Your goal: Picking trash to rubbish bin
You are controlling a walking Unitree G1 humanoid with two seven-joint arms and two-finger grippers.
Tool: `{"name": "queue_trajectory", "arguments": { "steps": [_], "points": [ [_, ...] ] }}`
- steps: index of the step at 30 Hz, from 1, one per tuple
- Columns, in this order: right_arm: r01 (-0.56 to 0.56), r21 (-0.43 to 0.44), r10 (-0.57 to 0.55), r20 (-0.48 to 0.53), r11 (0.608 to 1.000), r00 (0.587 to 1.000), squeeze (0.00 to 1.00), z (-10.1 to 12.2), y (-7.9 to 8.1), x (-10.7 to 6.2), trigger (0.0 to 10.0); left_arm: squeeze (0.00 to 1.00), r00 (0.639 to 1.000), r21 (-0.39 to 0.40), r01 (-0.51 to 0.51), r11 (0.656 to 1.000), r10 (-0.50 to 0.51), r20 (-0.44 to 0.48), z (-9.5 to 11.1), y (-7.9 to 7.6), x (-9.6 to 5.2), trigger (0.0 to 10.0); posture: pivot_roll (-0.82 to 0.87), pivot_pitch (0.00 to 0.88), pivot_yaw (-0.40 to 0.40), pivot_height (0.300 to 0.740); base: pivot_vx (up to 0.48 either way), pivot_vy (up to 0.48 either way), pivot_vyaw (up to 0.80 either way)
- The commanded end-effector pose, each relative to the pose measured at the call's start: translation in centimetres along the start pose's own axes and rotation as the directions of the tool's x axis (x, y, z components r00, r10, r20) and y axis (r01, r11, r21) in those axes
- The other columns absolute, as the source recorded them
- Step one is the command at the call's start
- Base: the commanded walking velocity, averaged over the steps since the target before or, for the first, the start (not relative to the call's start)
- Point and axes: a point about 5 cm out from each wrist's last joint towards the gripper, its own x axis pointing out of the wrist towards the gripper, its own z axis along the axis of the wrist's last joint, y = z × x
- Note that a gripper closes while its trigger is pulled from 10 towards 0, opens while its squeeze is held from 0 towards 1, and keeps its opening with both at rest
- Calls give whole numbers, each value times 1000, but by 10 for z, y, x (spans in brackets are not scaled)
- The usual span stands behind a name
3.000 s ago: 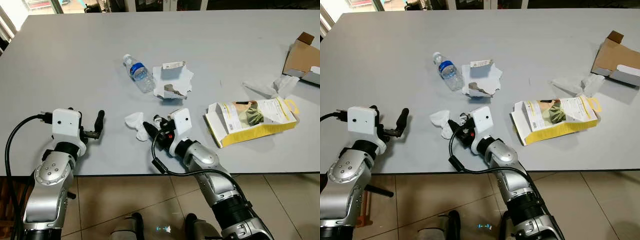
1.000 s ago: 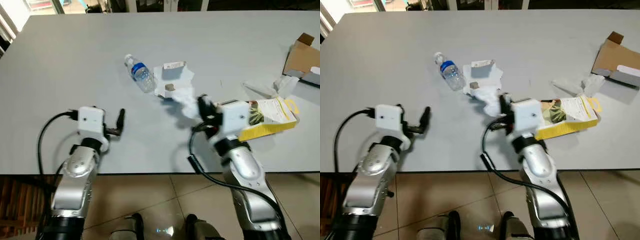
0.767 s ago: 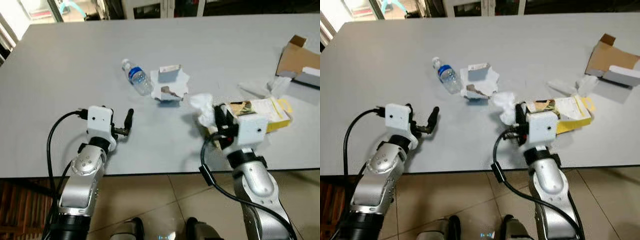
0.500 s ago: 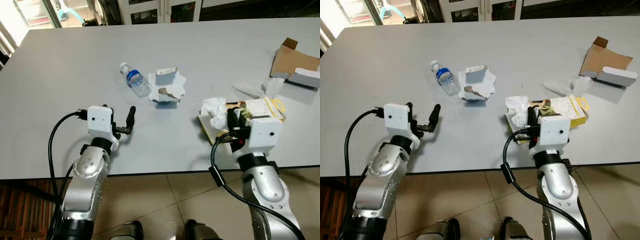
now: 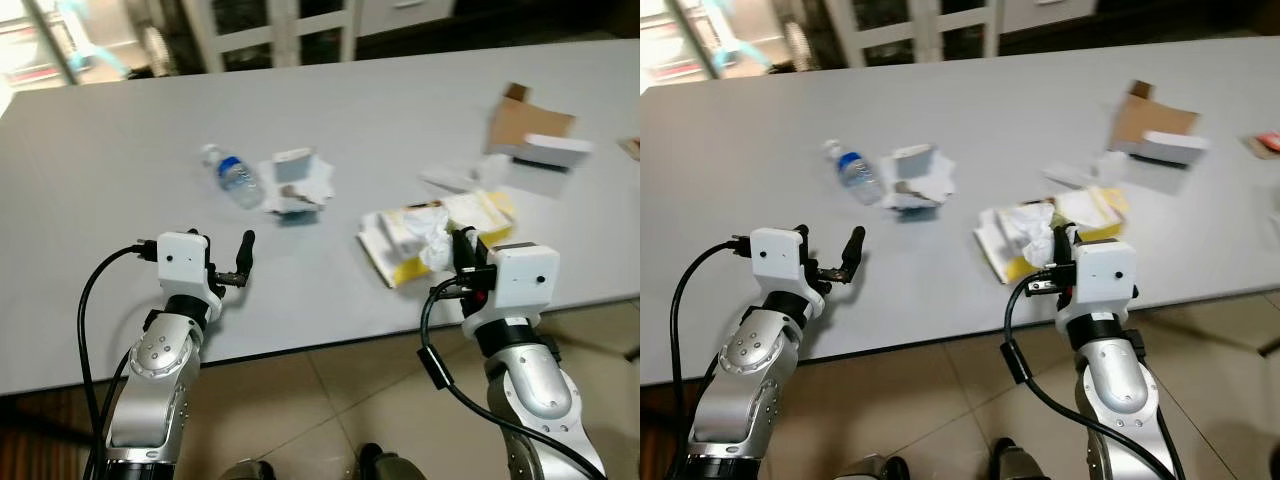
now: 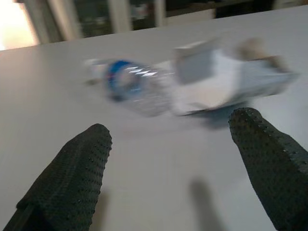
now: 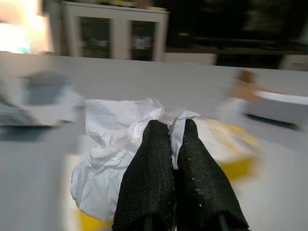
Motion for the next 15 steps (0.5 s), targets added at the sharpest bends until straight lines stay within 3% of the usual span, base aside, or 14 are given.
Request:
{"name": "queue_trajectory", "arguments": {
  "steps": [1, 6, 15],
  "points": [
    [12, 5, -12, 9, 1000, 1000, 0, 4, -2, -1, 0, 0, 1000, -3, 24, 1000, -24, -13, -1, -5, 1, 10000, -112, 109, 50, 740, 0, 0, -763],
    [15, 4, -15, -1, 1000, 1000, 0, 3, -4, -3, 0, 0, 999, 4, 38, 999, -38, -17, -2, -9, -2, 10000, -112, 109, 50, 740, 0, 0, -751],
    [8, 11, -8, -20, 1000, 1000, 0, -1, -3, -5, 0, 0, 998, 5, 30, 1000, -30, -47, -4, -3, -2, 10000, -101, 116, 56, 740, 0, 0, 0]
  ]
}}
